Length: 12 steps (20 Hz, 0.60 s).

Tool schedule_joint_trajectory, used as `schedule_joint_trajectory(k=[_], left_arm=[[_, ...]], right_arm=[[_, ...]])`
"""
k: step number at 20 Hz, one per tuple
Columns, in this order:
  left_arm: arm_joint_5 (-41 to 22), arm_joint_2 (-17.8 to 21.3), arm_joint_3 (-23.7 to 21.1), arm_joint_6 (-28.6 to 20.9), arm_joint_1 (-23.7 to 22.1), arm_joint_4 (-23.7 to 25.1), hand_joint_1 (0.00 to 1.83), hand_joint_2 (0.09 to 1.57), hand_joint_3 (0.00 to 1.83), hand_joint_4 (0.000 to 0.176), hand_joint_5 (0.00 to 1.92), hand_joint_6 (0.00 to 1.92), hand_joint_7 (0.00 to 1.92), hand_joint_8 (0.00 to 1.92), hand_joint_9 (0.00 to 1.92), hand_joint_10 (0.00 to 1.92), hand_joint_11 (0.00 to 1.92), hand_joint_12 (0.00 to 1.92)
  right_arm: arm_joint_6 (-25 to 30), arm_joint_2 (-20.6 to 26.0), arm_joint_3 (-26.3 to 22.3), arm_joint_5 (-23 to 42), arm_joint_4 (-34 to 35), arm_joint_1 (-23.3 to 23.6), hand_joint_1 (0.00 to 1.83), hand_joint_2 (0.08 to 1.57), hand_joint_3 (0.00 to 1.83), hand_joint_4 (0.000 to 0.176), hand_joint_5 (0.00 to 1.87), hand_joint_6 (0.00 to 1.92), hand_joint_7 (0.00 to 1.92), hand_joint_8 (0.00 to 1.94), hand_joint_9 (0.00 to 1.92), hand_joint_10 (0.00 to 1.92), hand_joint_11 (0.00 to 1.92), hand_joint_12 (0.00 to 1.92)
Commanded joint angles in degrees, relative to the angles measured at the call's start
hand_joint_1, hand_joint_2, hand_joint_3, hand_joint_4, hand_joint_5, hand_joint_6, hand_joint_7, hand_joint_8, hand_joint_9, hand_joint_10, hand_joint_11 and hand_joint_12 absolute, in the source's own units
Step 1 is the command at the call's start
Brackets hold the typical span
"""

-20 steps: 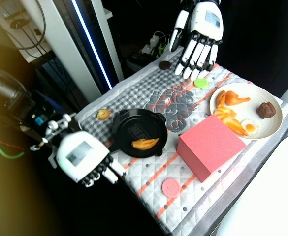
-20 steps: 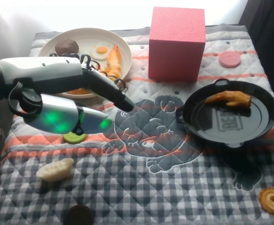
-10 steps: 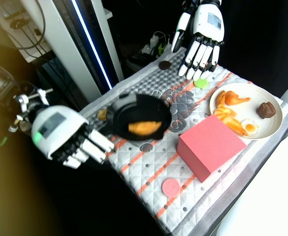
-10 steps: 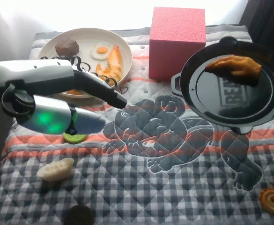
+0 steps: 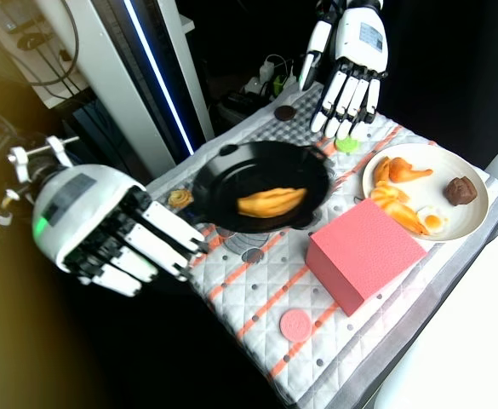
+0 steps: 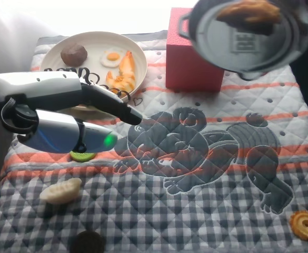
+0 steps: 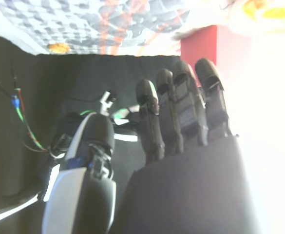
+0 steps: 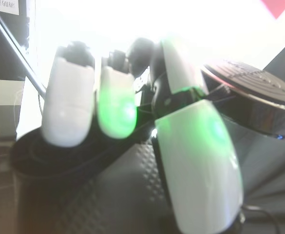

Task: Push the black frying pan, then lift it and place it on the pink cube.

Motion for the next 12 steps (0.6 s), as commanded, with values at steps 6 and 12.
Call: schedule_joint_trajectory(k=[6,12], left_arm=[[-4.8,0.0,0.2,1.5,0.1,-3.8,0.32,1.35,0.0,0.024,0.52,0.01,0.43,0.01,0.38,0.01,0.0,0.61],[-6.2,-1.6,1.4,1.9,0.5,-4.6,0.37,1.34,0.0,0.034,0.51,0.01,0.41,0.0,0.36,0.01,0.0,0.58]], right_arm=[[0.2,-7.7,9.9,-5.5,-1.3,9.4,1.37,1.29,0.0,0.0,1.27,1.92,1.44,1.94,1.55,1.92,1.6,1.92],[0.2,-14.3,18.4,-13.1,0.4,13.1,1.5,1.26,0.0,0.0,1.34,1.92,1.47,1.94,1.58,1.92,1.62,1.92]])
